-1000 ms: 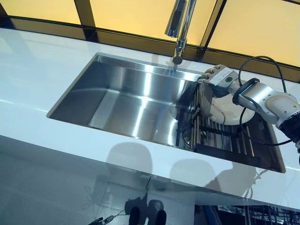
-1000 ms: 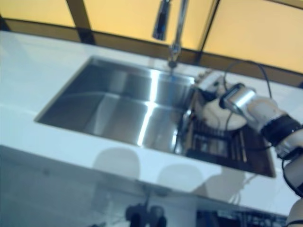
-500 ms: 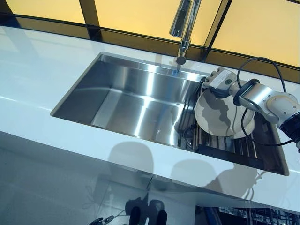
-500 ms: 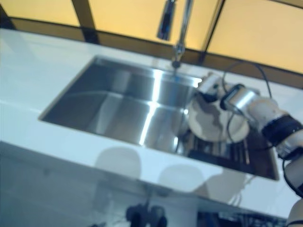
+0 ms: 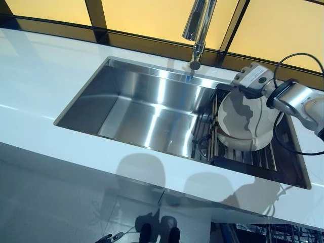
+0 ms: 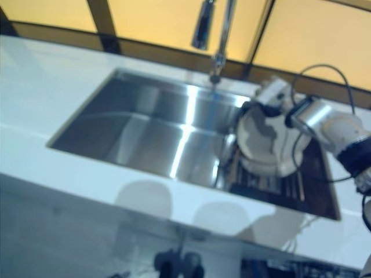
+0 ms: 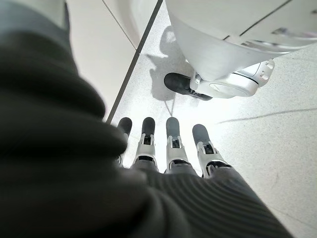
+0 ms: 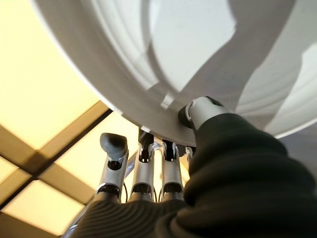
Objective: Take plates into dishwasher
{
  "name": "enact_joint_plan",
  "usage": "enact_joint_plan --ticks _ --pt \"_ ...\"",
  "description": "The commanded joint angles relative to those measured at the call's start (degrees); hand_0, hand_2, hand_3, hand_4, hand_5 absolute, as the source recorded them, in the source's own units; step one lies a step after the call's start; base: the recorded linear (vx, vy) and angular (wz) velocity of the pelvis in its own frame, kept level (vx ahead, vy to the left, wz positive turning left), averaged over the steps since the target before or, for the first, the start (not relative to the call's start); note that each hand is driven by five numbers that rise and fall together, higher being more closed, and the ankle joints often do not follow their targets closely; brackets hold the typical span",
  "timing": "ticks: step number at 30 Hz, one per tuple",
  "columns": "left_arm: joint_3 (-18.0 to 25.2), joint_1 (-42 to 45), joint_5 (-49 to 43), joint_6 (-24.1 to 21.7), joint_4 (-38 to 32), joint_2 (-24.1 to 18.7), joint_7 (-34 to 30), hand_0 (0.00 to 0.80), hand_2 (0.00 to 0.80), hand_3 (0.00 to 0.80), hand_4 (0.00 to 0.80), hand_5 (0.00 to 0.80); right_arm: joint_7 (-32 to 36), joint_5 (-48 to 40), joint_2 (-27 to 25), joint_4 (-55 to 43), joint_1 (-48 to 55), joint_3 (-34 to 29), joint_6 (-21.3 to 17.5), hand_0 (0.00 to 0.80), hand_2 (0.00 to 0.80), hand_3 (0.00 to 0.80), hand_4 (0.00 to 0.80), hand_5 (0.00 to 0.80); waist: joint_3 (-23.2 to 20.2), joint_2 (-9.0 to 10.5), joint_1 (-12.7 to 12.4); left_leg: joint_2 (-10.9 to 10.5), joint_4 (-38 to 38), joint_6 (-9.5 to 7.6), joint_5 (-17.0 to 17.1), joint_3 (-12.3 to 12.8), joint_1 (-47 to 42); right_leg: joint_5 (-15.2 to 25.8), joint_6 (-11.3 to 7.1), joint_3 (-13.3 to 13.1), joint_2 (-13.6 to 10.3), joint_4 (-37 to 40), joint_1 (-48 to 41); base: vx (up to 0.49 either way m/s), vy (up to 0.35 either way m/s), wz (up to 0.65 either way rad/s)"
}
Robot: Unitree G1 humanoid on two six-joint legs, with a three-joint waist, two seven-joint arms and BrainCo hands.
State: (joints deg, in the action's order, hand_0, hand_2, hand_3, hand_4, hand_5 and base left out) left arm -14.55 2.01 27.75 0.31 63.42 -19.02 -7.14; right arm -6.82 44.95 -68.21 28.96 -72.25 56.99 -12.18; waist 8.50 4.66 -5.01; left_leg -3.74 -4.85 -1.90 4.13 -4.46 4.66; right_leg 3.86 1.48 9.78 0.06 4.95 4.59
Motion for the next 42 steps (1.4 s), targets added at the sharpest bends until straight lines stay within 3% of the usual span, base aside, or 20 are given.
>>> enact_joint_plan --ticks 1,8,25,31,34,38,40,42 --pt "-0.2 0.7 -1.2 -0.4 0.9 -1.4 -0.4 0.0 0.0 0.0 0.0 0.0 -2.1 -5.3 -3.2 3.3 -7.1 1.2 4.5 0.8 0.8 0.8 0.8 0.8 -3.2 2.0 0.5 0.6 -0.2 0.38 -5.0 3.4 -1.9 -3.0 -4.32 -1.3 -0.4 0.1 -2.5 0.014 0.031 -0.05" --pt "-0.4 0.3 -1.7 -0.6 1.3 -1.2 -1.2 0.0 0.0 0.0 0.0 0.0 2.0 -14.0 -7.1 5.3 -6.4 -0.9 8.4 0.8 0.8 0.8 0.8 0.8 -4.9 1.74 2.2 0.7 -0.2 -0.22 -6.4 5.2 -4.1 -3.2 -4.54 -3.8 -0.2 0.1 -3.7 0.02 0.058 -0.15" --pt "-0.9 -1.3 -1.9 -0.7 1.5 -1.0 -0.5 0.0 0.0 0.0 0.0 0.0 5.7 -26.1 -12.6 10.7 0.7 -9.5 10.5 0.8 0.8 0.8 0.8 0.8 -6.7 0.6 6.2 0.1 -0.2 -2.09 -9.2 8.9 -8.6 -2.1 -5.61 -9.0 -0.6 0.1 -6.3 0.018 0.097 -0.18" --pt "-1.8 -1.7 -4.8 -0.4 0.8 -1.1 -2.1 0.0 0.0 0.0 0.0 0.0 6.7 -30.3 -15.7 10.9 10.3 -19.0 11.6 0.8 0.8 0.8 0.8 0.8 -5.6 -0.04 8.1 0.0 -0.2 -3.16 -9.5 10.9 -9.1 -0.4 -7.06 -10.5 -1.4 -1.5 -4.9 0.022 0.152 -0.18" --pt "-2.4 -1.7 -6.1 0.0 0.6 -1.5 -2.6 0.0 0.0 0.0 0.0 0.0 6.3 -31.7 -16.6 10.1 15.0 -23.9 11.9 0.8 0.8 0.8 0.8 0.8 -4.8 -0.15 8.8 0.0 -0.2 -3.06 -9.3 12.2 -9.0 2.5 -8.79 -10.9 -2.0 -0.6 -3.2 -0.004 0.091 -0.21" --pt "-1.9 -1.5 -5.9 0.2 0.4 -2.8 -2.5 0.0 0.0 0.0 0.0 0.0 5.1 -32.8 -15.7 8.5 19.0 -29.1 12.2 0.8 0.8 0.8 0.8 0.8 -3.4 -0.3 8.7 0.9 -0.2 -2.84 -9.2 15.6 -9.0 3.8 -9.91 -7.5 -2.0 -3.6 -0.5 -0.065 0.029 -0.64" --pt "-0.7 -1.8 -4.2 1.0 0.3 -3.9 -1.8 0.0 0.0 0.0 0.0 0.0 5.0 -32.8 -15.5 7.6 19.4 -29.9 12.3 0.8 0.8 0.8 0.8 0.8 -2.9 -0.68 8.4 1.9 -0.2 -3.13 -8.7 18.5 -8.9 0.3 -9.01 -2.1 -2.1 -10.9 0.1 -0.089 0.0 -0.89" --pt "0.1 -1.5 -3.7 1.6 0.2 -4.2 -1.4 0.0 0.0 0.0 0.0 0.0 4.6 -34.2 -15.5 7.5 19.3 -29.9 12.7 0.8 0.8 0.8 0.8 0.8 -3.1 -1.02 8.0 2.2 -0.2 -3.15 -9.0 19.5 -9.2 -3.6 -8.21 1.6 -2.6 -15.9 -1.6 -0.029 -0.022 -0.9"
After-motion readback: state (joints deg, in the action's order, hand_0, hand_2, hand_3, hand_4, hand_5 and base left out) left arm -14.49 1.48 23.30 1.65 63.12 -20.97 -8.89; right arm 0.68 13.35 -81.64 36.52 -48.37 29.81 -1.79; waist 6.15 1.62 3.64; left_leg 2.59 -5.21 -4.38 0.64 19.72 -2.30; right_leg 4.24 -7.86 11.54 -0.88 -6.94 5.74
